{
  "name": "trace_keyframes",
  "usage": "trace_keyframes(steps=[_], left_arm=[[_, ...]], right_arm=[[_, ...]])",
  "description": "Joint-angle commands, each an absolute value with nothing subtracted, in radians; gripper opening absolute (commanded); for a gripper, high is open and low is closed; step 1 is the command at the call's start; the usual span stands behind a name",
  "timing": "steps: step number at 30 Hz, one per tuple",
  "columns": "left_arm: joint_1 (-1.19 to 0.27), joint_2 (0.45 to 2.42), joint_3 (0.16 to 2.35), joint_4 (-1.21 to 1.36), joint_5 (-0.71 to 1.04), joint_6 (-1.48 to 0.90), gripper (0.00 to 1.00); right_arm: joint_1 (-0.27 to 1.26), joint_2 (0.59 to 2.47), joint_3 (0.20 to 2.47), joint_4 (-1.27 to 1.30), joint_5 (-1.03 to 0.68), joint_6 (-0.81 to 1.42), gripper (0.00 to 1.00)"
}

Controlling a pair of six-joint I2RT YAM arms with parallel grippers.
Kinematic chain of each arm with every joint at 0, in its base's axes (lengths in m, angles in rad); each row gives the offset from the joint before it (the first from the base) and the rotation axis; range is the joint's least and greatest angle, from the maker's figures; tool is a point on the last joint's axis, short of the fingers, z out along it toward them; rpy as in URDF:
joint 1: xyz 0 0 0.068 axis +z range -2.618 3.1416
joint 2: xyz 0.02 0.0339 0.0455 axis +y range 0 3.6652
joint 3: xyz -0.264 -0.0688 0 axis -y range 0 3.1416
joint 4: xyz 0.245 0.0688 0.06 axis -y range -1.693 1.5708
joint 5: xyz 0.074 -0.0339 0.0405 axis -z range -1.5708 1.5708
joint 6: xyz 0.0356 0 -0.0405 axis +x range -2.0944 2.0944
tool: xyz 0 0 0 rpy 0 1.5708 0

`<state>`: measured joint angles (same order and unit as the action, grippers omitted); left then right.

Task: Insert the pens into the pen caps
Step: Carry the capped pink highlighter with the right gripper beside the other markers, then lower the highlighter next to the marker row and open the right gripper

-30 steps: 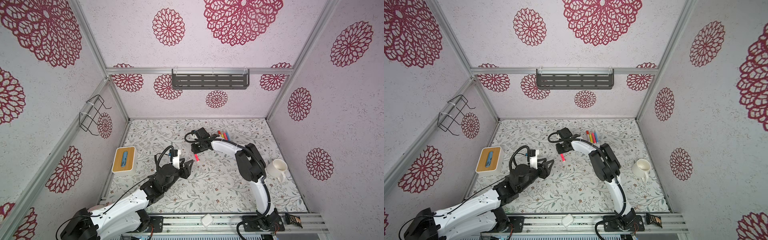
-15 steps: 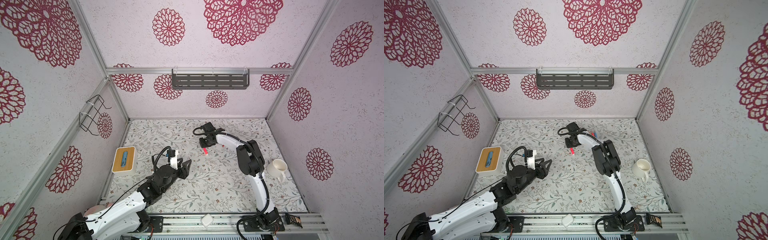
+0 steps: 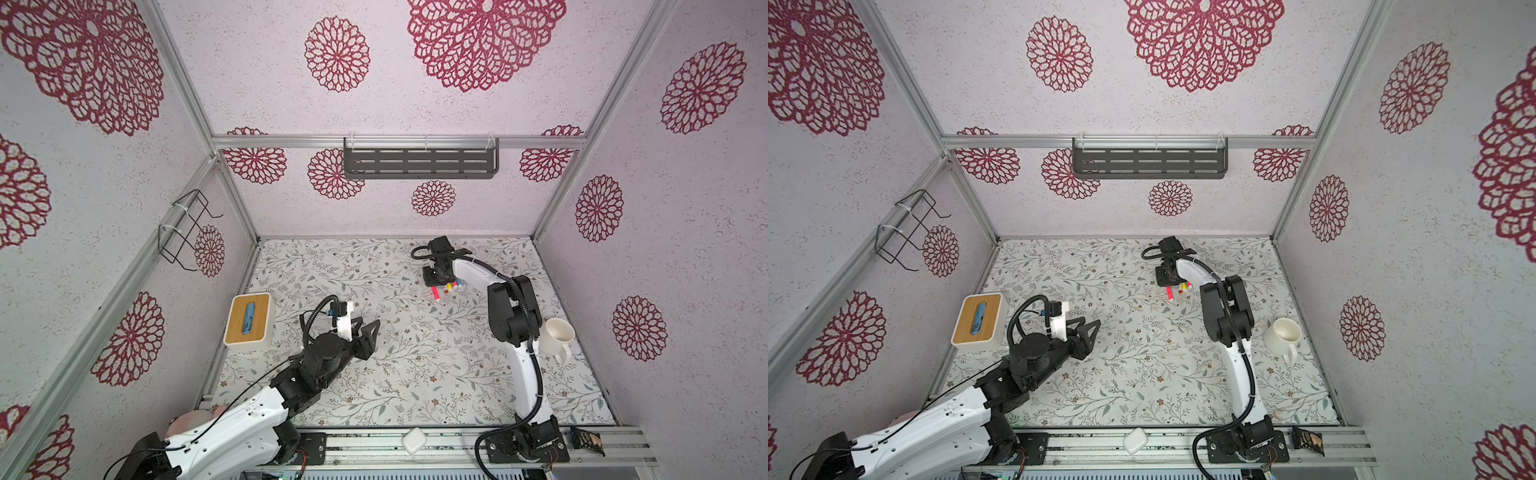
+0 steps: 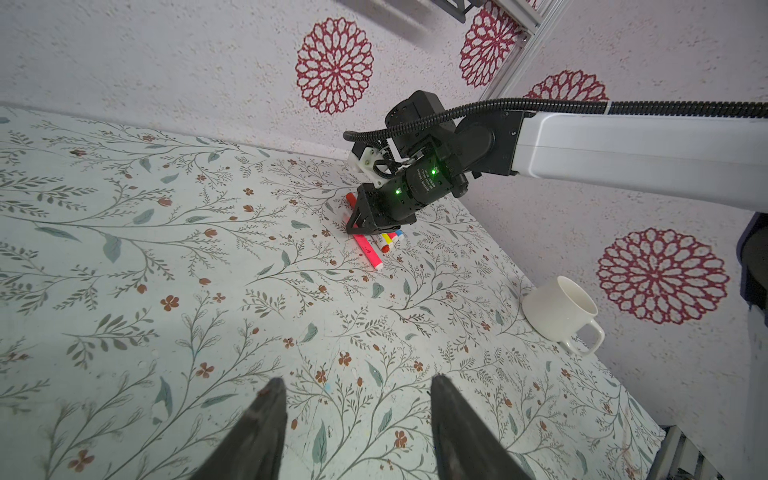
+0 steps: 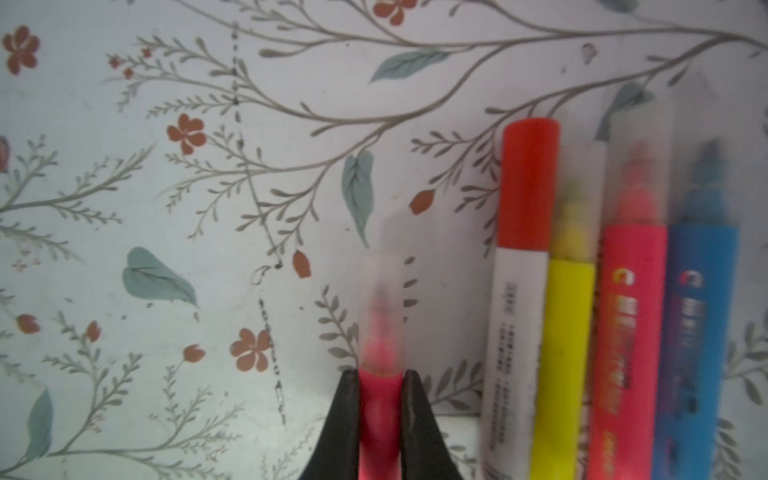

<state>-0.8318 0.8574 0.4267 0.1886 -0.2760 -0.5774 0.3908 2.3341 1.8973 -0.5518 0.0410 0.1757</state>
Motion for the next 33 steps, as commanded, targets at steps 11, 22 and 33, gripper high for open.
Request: trace_keyframes(steps=[11,22,33], left_arm=[[-0.834,0.813,0.406,0.157,-0.295,-0.590,0.58],[-0.834,0.808,0.407,0.155,-0.292,-0.595,0.58],[-0.834,0.798,0.399,0.152,-0.293,-0.599,0.58]], right_arm=[[0.396,2.226,1.900,-0.560,0.117,0.207,0.41],[0.478,2.167,1.819,-0.538,0.057,0.195,0.41],[0.485,2.218,1.786,-0.540,0.048,0.206,0.42]])
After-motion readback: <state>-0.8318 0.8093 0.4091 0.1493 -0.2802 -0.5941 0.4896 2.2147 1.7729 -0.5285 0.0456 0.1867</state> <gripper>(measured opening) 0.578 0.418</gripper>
